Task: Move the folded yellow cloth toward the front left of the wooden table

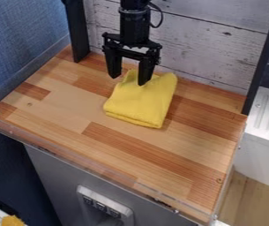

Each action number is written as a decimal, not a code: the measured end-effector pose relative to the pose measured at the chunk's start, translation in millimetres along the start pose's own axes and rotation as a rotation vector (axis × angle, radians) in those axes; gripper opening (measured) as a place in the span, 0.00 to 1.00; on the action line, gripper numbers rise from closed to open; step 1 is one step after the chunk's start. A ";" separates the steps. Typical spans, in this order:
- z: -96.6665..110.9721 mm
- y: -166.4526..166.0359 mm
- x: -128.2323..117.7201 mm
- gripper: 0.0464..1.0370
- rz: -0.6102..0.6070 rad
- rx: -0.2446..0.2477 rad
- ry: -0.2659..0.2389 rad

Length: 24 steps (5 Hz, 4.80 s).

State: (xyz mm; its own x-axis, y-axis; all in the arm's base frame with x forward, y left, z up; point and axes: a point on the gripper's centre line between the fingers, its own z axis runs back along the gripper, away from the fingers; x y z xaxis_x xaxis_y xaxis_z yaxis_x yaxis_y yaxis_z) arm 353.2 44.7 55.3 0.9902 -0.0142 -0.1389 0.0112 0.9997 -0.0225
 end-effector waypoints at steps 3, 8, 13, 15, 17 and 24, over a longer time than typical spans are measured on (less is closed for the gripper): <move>-31.1 -3.8 5.2 0.12 -0.313 0.037 -0.098; -46.3 7.0 -15.7 0.02 -0.434 0.056 -0.154; -52.8 32.6 -65.9 0.02 -0.055 0.027 -0.132; -46.5 38.6 -68.0 0.21 0.012 0.027 -0.111; -10.2 42.9 -78.3 0.76 0.030 0.028 -0.134; 38.7 81.1 -102.2 0.96 0.018 0.032 -0.160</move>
State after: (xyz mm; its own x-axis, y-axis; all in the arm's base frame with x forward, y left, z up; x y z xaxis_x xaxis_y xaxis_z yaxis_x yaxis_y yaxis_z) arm 258.3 128.1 106.0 0.9998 0.0045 0.0207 -0.0047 0.9999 0.0101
